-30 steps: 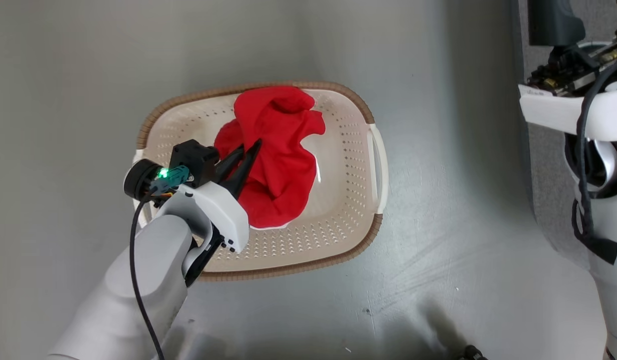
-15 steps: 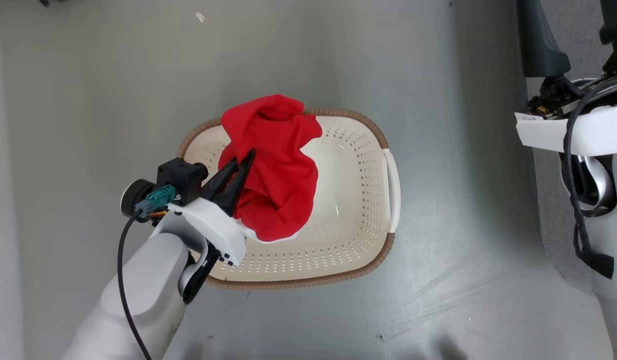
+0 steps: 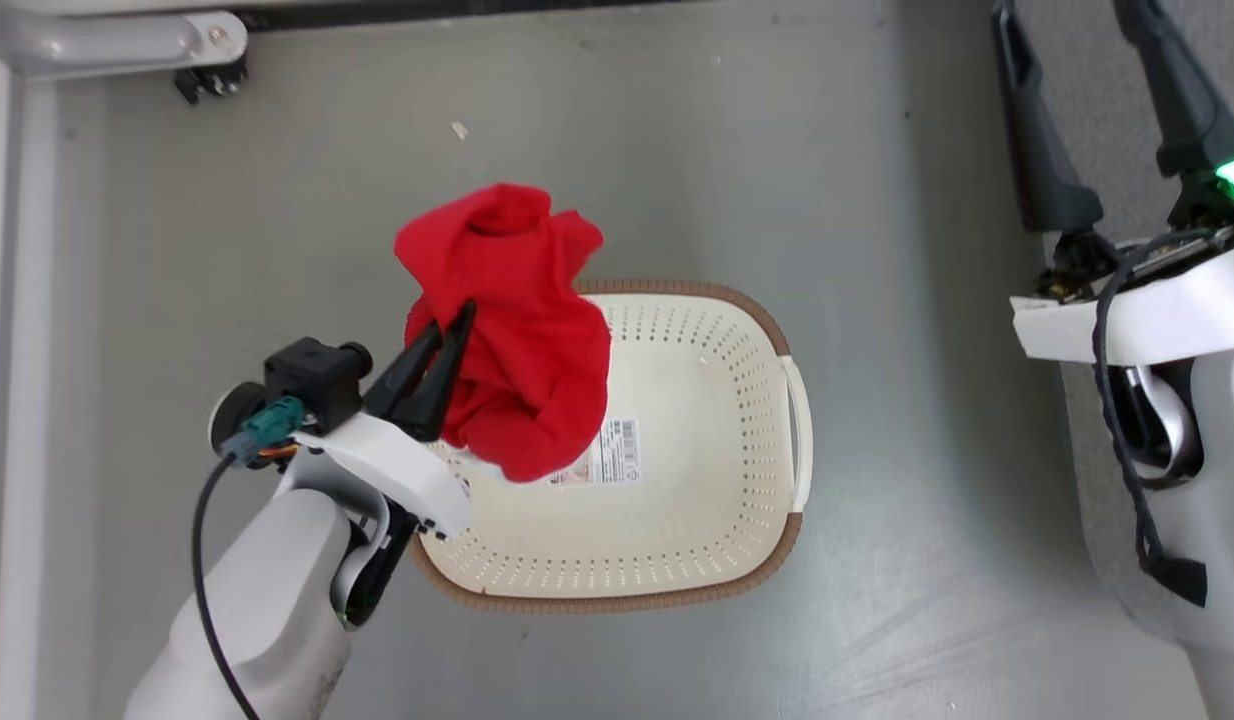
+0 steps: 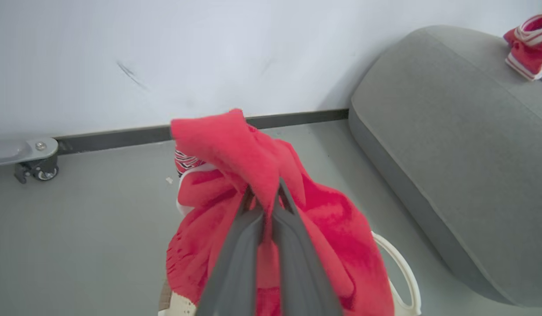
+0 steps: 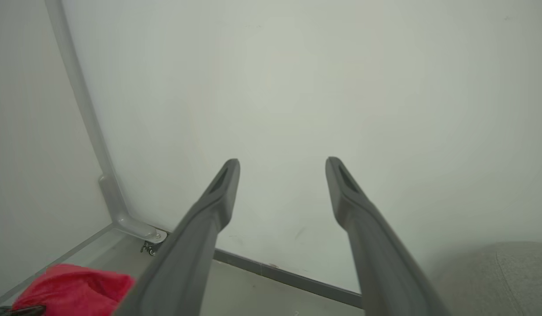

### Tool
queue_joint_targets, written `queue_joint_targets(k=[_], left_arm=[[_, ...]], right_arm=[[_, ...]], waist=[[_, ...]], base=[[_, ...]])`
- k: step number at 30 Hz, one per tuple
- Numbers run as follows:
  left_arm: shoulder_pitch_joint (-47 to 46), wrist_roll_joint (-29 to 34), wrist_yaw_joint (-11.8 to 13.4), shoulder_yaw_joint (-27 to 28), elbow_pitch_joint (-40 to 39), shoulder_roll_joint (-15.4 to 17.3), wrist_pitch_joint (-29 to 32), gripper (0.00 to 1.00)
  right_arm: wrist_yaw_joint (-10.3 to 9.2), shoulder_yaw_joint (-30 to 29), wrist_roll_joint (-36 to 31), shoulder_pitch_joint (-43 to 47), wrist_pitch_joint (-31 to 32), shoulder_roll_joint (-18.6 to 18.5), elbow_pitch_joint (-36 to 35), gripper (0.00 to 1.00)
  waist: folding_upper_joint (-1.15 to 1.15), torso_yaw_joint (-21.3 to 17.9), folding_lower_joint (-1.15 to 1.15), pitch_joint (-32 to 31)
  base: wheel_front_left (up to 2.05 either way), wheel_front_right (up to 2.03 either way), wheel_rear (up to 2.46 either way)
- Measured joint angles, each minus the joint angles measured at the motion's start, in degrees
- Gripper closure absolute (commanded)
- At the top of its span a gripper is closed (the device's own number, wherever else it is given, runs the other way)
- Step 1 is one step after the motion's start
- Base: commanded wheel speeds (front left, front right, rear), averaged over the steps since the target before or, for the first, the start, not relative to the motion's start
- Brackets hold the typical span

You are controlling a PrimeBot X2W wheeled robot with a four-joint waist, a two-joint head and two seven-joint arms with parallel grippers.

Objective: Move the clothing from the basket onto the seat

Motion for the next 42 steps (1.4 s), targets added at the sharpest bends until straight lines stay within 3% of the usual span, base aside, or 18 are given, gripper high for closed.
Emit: queue_joint_targets(k=[27,42], left_arm=[[10.9,2.37,3.81,11.59,-15.35,3.39,0.0,1.0],[16.19,4.39,5.19,14.18,-22.73,6.02,-0.01,1.0]], right_arm=[[0.0,0.35,1.45,11.46,0.0,0.41,3.76,0.0],[0.0,1.05,2.41,17.07,0.01,1.23,5.22,0.0]], waist=[[0.0,1.14,0.0,-14.13],[0.0,0.12,0.0,-20.64]], base=[[0.0,0.0,0.0],[0.0,0.0,0.0]])
